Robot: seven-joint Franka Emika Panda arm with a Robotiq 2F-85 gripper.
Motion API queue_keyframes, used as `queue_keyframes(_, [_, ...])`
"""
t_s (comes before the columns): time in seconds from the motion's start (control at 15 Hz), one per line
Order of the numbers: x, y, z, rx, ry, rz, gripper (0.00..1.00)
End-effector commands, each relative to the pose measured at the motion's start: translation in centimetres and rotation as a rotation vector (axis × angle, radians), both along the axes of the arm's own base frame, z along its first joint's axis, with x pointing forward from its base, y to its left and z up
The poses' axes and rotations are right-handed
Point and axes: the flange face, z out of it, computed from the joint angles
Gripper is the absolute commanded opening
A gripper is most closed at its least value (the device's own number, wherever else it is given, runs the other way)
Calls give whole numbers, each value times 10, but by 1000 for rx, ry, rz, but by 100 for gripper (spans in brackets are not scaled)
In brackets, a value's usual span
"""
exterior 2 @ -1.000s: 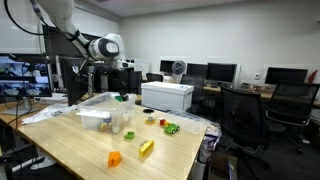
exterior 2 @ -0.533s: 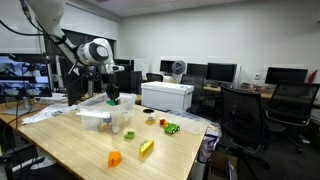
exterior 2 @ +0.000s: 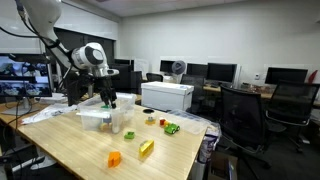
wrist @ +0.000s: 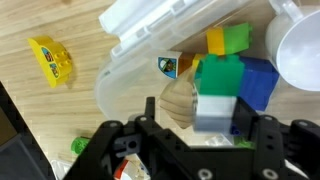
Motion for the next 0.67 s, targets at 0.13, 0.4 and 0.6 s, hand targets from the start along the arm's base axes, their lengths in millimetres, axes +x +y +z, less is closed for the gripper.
queue_keyframes(0.13, [-11,-5,14,-5,-36,-21,100])
queue_keyframes(0.4, [-9,-10,42,19,-73,-41,100])
queue_keyframes(0.6, [-4,-29,74,67,-114,-95,100])
